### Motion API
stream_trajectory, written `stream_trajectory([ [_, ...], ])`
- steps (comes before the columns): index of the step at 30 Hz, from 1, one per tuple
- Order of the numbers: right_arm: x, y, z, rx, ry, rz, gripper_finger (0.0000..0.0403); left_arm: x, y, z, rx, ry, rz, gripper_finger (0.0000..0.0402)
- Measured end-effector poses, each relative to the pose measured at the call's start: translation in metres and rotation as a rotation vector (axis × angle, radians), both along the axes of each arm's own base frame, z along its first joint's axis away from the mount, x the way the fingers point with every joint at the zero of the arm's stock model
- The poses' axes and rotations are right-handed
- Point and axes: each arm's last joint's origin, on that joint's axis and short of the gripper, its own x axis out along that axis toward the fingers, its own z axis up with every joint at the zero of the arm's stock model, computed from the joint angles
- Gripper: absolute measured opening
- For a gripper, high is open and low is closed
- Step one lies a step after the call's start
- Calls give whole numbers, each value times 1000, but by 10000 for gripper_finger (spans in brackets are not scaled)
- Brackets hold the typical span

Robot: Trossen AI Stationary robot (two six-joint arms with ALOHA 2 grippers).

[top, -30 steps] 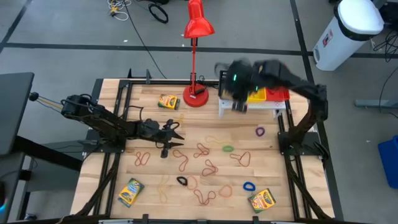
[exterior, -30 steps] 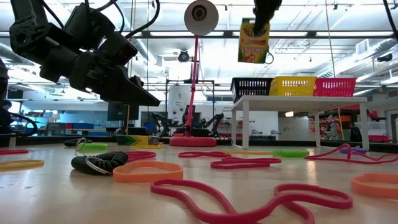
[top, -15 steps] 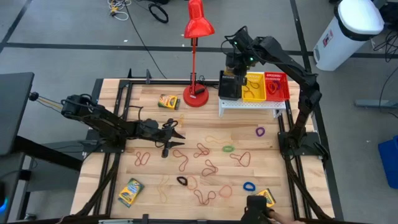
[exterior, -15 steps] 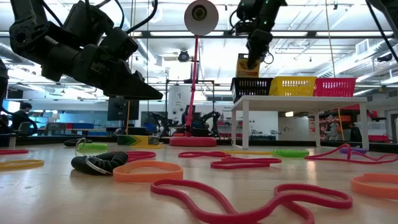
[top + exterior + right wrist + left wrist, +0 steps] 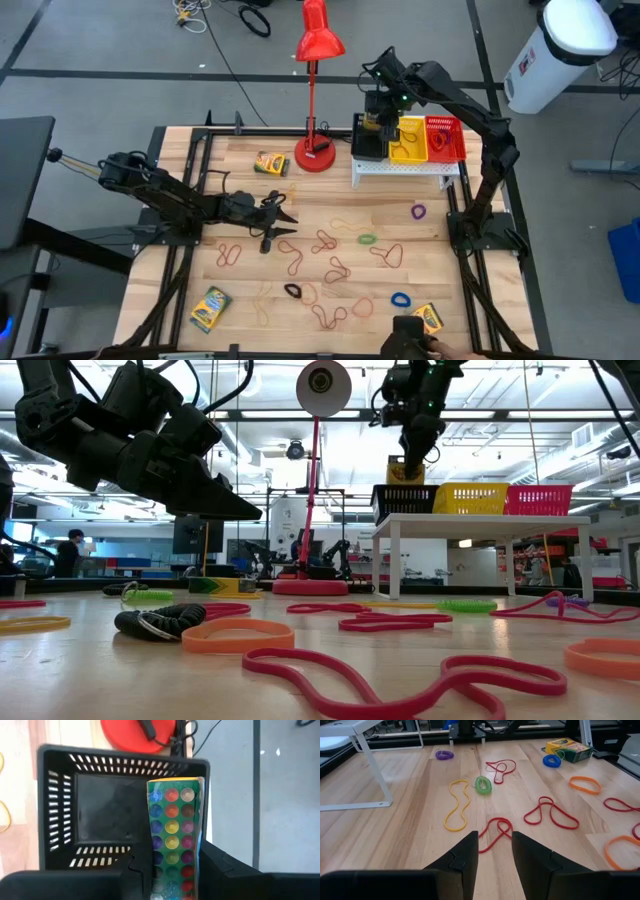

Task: Pick & Place Office Desk Supplies
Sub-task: Put the crayon box into the black bin

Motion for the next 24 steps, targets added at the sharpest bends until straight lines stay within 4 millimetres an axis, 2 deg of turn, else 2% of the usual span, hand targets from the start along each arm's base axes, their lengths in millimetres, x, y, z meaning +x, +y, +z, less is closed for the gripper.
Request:
stream_trajectory([
  [18,5,-4,-22,9,13,28,107,0,0,0,-4,0,1,125],
  [24,8,-6,-22,-17,-13,8,136,0,0,0,-12,1,4,125],
])
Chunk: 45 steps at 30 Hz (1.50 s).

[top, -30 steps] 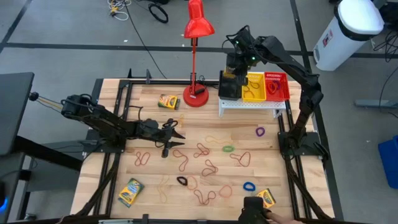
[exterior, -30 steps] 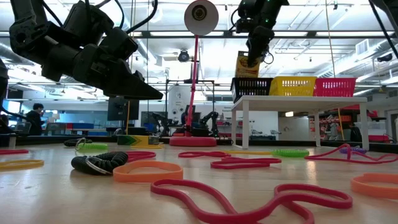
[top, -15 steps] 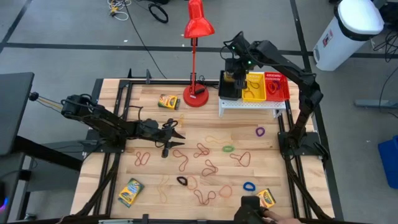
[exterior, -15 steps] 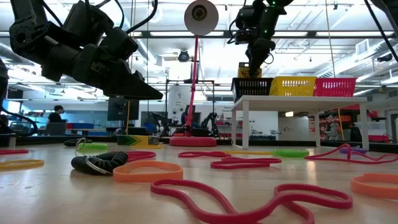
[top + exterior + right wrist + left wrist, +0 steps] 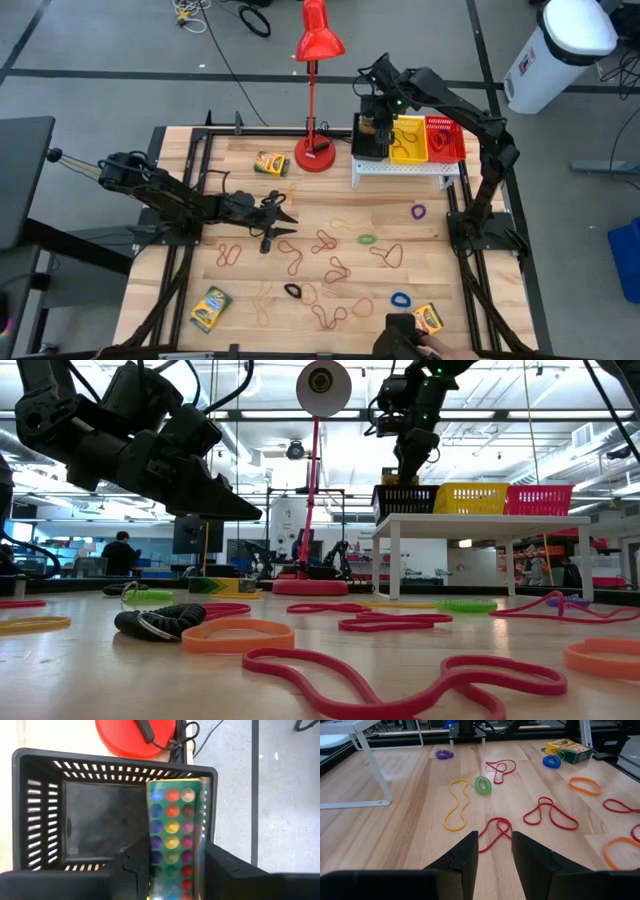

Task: Pick & Place Office Desk Supplies
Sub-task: Put the crayon box into the black bin, then put the bottom black spring keychain into the red bin

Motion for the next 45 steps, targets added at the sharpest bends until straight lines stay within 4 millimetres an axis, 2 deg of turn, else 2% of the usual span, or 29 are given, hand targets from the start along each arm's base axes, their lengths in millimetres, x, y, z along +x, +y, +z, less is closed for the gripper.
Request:
stream_trajectory([
  [7,5,-5,-10,-6,45,-20,148,0,0,0,-7,5,-1,125],
  [19,5,-7,-10,-54,64,-64,153,0,0,-1,-10,9,0,125],
  [31,6,-9,-9,-87,60,-102,234,0,0,-1,-19,9,2,125],
  [37,7,-13,-7,-164,70,-135,255,0,0,-1,-31,9,5,125],
  [45,8,-11,-7,-176,77,-137,272,0,0,-1,-35,9,6,125],
])
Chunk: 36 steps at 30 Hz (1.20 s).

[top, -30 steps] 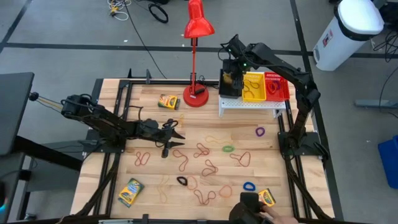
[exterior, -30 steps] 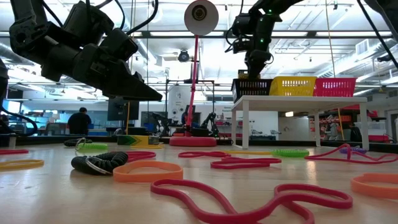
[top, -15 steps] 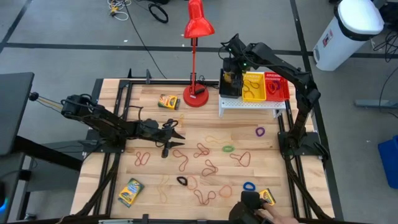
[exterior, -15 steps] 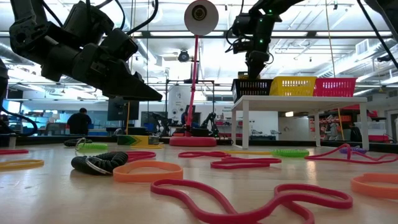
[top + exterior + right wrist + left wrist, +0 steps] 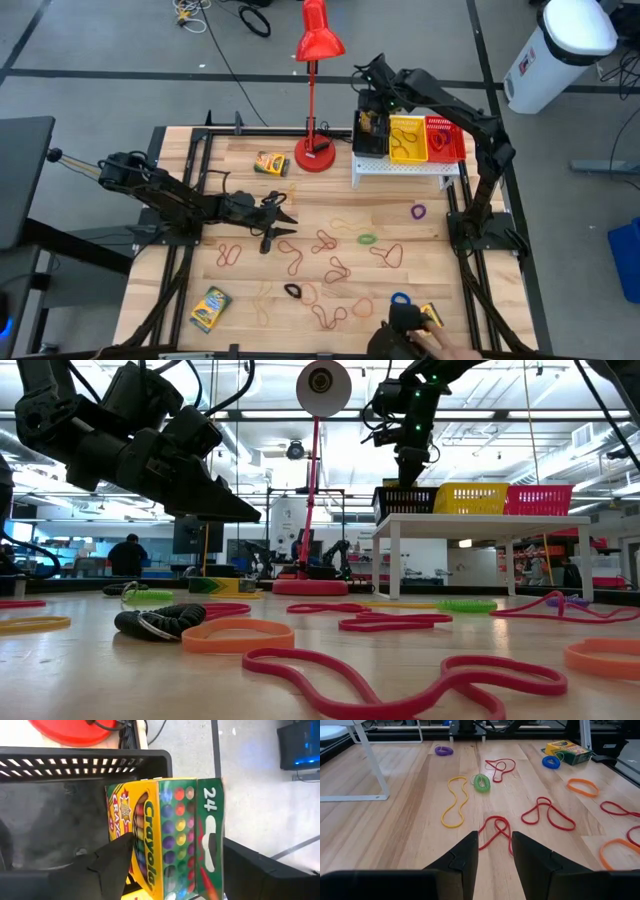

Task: Pick & Place Office Desk Supplies
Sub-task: Put the bottom black spring keychain into the red bin

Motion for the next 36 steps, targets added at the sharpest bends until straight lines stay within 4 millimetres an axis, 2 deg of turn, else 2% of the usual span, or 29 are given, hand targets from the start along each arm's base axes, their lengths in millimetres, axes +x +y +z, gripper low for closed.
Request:
stream_trajectory([
  [13,23,32,14,-254,104,3,278,0,0,-1,-6,9,3,125],
  [17,25,48,22,-284,78,-1,278,0,0,-1,-12,16,5,125],
  [21,24,72,34,-327,48,-64,271,-1,0,-2,-13,21,5,125],
  [25,20,99,45,-303,-42,-98,221,-1,0,-2,-11,18,8,125],
  [29,12,123,50,-219,-210,-106,127,0,0,-1,-28,16,14,125],
  [33,0,144,32,-182,-332,-63,23,0,0,-1,-32,15,27,125],
  [34,-4,149,27,-182,-374,-53,12,0,1,-1,-18,9,35,125],
  [36,-13,161,14,-172,-470,-39,19,0,1,0,0,-1,49,125],
])
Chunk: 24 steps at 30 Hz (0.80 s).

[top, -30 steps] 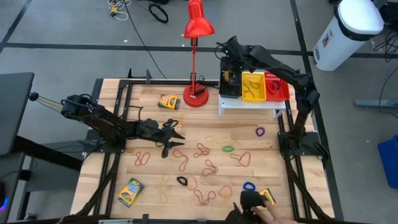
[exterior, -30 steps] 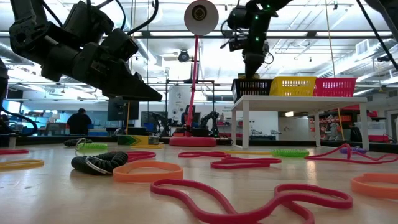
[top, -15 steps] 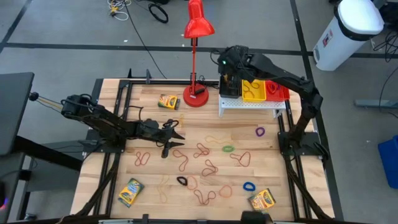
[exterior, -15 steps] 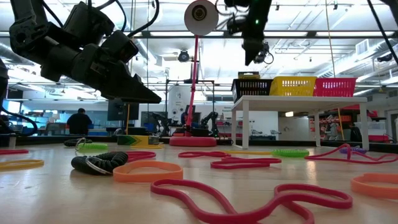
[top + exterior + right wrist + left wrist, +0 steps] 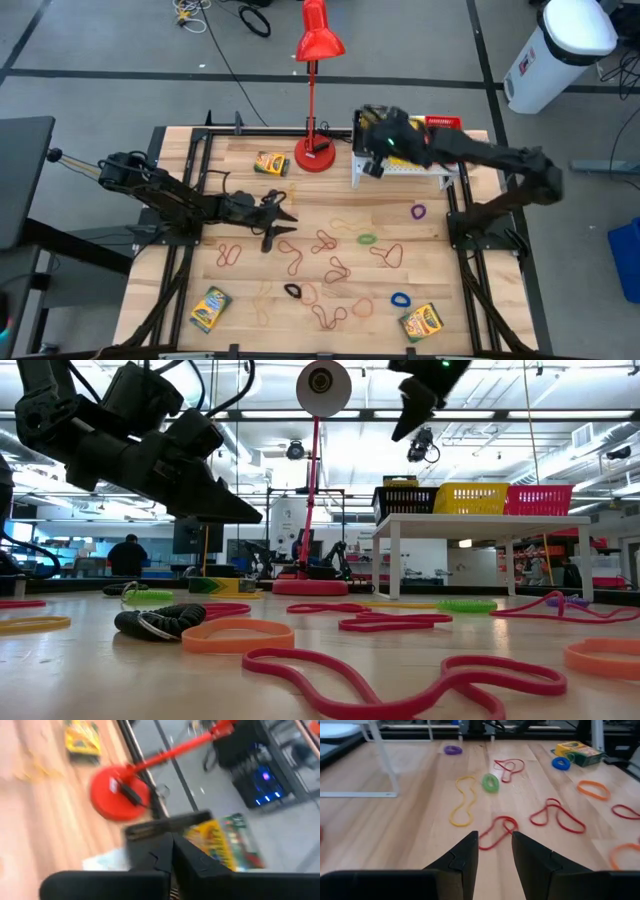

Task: Pick & Place Office Desk Supplies
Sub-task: Put the bottom black spring keychain into the red bin

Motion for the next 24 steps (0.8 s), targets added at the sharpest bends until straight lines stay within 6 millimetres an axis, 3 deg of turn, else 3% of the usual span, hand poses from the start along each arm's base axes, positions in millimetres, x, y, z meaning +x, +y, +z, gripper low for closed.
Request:
stream_trajectory([
  [5,-26,36,-46,4,-244,93,38,3,1,3,-10,-9,48,125],
  [13,-60,85,-115,58,-571,271,6,24,-3,15,-21,110,52,117],
  [16,-67,97,-132,84,-636,305,14,30,-10,20,-14,162,25,94],
  [22,-77,114,-148,116,-660,347,8,32,-33,25,-24,283,-26,12],
  [24,-79,120,-150,129,-678,381,4,31,-43,25,-34,337,-44,9],
])
